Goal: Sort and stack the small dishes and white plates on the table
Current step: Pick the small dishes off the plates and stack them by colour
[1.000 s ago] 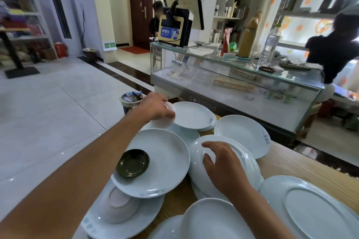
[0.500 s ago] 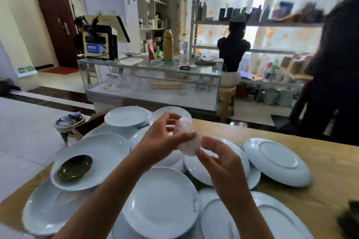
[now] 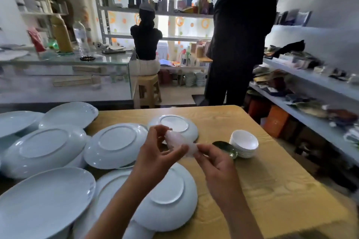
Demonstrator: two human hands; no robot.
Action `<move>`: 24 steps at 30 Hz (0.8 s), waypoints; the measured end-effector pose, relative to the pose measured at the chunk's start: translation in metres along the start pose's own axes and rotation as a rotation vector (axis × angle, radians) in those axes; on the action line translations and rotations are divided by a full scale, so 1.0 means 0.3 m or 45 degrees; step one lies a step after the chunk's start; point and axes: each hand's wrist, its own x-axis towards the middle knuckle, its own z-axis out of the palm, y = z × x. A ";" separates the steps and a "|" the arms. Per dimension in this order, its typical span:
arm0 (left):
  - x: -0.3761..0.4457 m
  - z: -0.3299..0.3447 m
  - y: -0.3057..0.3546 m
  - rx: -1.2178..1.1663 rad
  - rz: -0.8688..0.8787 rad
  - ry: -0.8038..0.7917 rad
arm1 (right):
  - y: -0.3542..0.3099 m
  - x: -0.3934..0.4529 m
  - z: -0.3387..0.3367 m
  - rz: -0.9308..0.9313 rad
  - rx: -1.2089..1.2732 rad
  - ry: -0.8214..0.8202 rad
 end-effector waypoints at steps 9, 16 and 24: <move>-0.046 0.189 -0.116 0.508 0.111 0.009 | 0.201 0.059 -0.224 -0.218 -0.782 0.372; -0.044 0.229 -0.139 0.690 0.192 -0.049 | 0.283 0.188 -0.372 -0.200 -1.079 0.570; -0.027 0.248 -0.120 0.744 0.211 -0.111 | 0.340 0.276 -0.441 0.028 -1.240 0.443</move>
